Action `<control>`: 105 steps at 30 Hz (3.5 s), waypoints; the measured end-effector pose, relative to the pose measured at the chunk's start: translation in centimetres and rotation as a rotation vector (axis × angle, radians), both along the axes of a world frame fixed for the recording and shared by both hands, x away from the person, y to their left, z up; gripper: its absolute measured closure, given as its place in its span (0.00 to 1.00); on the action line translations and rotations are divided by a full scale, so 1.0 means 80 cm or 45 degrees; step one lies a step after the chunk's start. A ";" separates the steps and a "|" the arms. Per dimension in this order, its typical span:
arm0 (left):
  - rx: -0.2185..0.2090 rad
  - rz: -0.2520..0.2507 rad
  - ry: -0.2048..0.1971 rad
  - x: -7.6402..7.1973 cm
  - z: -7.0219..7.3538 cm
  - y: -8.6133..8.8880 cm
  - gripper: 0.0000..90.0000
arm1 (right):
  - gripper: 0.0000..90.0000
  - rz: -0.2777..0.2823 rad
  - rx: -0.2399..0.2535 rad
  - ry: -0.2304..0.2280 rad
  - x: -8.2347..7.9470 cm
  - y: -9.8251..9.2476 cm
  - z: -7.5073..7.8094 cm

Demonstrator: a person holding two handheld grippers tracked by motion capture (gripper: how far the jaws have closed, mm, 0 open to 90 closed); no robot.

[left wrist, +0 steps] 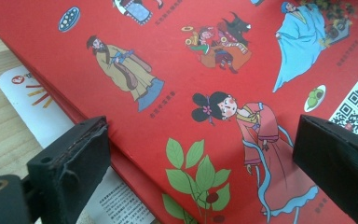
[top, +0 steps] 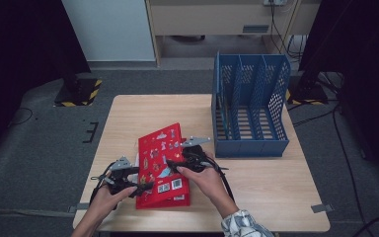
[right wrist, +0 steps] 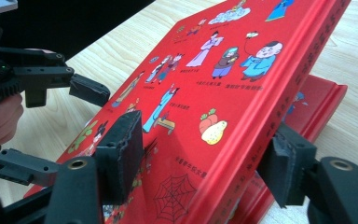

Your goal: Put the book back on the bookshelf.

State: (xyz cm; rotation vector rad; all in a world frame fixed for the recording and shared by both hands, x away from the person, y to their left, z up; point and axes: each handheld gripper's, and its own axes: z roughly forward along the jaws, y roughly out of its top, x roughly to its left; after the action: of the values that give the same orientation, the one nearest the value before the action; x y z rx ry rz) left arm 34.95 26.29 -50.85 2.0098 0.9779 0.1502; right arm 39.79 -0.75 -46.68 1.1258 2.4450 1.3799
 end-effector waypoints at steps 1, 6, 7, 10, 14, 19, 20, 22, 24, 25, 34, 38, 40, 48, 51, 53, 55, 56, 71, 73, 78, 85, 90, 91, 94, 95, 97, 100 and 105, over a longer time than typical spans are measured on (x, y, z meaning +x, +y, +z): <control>0.000 -0.002 -0.001 0.000 0.000 0.000 0.03 | 0.39 0.002 0.003 0.003 0.000 0.000 0.000; 0.001 -0.014 -0.006 0.000 0.000 0.001 0.03 | 0.36 0.033 0.033 0.048 0.001 -0.002 0.004; 0.001 -0.015 -0.007 0.000 0.000 0.001 0.03 | 0.36 0.040 0.040 0.052 0.001 -0.002 0.005; 0.003 -0.018 -0.006 -0.001 0.000 0.001 0.03 | 0.34 0.073 0.031 0.064 -0.001 0.000 0.006; 0.005 -0.018 -0.007 -0.001 0.000 0.001 0.02 | 0.31 0.100 -0.005 0.061 -0.005 0.005 0.005; 0.014 -0.014 -0.020 -0.001 -0.001 -0.001 0.02 | 0.35 0.091 -0.047 0.070 -0.006 0.008 -0.003; 0.014 -0.014 -0.021 -0.001 -0.001 -0.002 0.02 | 0.36 0.090 -0.042 0.074 -0.006 0.007 -0.004; 0.019 -0.017 -0.025 -0.001 -0.001 -0.002 0.02 | 0.38 0.079 -0.025 0.079 -0.005 0.005 -0.005; 0.020 -0.016 -0.024 -0.001 -0.001 -0.002 0.01 | 0.41 0.077 -0.003 0.083 -0.005 0.002 -0.005; 0.015 -0.012 -0.022 -0.001 -0.001 -0.002 0.00 | 0.42 0.077 0.005 0.084 -0.005 0.001 -0.004; 0.027 -0.009 -0.040 -0.002 0.000 -0.002 0.00 | 0.51 0.070 0.080 0.085 -0.004 -0.005 -0.003; 0.025 0.019 -0.066 -0.001 0.002 0.000 0.00 | 0.53 0.074 0.105 0.076 -0.006 -0.007 -0.003; 0.026 0.034 -0.071 0.000 0.002 0.002 0.00 | 0.54 0.077 0.113 0.072 -0.006 -0.007 -0.002; -0.004 0.025 -0.052 0.001 -0.001 0.007 0.00 | 0.56 0.090 0.127 0.062 -0.009 -0.009 -0.002; -0.009 0.023 -0.042 0.002 -0.002 0.008 0.00 | 0.57 0.088 0.136 0.063 -0.009 -0.009 -0.002; -0.024 0.028 -0.025 0.003 -0.003 0.010 0.00 | 0.57 0.087 0.147 0.067 -0.009 -0.010 -0.003; -0.047 0.026 -0.005 0.004 -0.005 0.012 0.00 | 0.58 0.090 0.146 0.060 -0.009 -0.009 -0.002; -0.055 0.023 0.000 0.004 -0.005 0.012 0.00 | 0.58 0.094 0.146 0.054 -0.009 -0.009 -0.001; -0.144 0.008 0.029 0.013 -0.007 0.021 0.00 | 0.65 0.119 0.229 0.046 -0.009 -0.012 0.005; -0.156 -0.006 0.030 0.014 -0.008 0.021 0.00 | 0.65 0.127 0.219 0.041 -0.008 -0.011 0.007; -0.172 -0.009 0.056 0.015 -0.007 0.021 0.01 | 0.64 0.151 0.202 0.042 -0.007 -0.009 0.009; -0.193 0.025 0.057 0.018 0.000 0.026 0.05 | 0.48 0.193 0.061 0.036 0.000 0.000 0.013; -0.171 0.029 0.020 0.017 0.004 0.029 0.12 | 0.43 0.208 0.014 0.049 0.005 0.000 0.012; -0.165 0.031 0.018 0.017 0.006 0.029 0.13 | 0.42 0.209 0.012 0.048 0.006 0.000 0.012; -0.146 0.039 -0.015 0.016 0.011 0.030 0.17 | 0.39 0.199 -0.001 0.051 0.007 0.001 0.009; -0.142 0.042 -0.027 0.016 0.013 0.031 0.19 | 0.38 0.193 0.001 0.056 0.007 0.001 0.008; -0.151 0.056 -0.045 0.016 0.016 0.033 0.23 | 0.38 0.189 0.008 0.053 0.009 0.000 0.007; -0.161 0.085 -0.074 0.017 0.023 0.037 0.30 | 0.39 0.180 0.019 0.048 0.009 0.000 0.008; -0.127 0.107 -0.135 0.019 0.039 0.040 0.36 | 0.40 0.180 0.017 0.022 0.012 0.002 0.013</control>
State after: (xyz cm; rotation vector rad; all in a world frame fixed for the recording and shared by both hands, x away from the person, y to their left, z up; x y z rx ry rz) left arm 36.50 29.49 -47.71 1.8523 0.9836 0.2461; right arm 40.75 -0.60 -45.61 0.9883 2.5756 1.4316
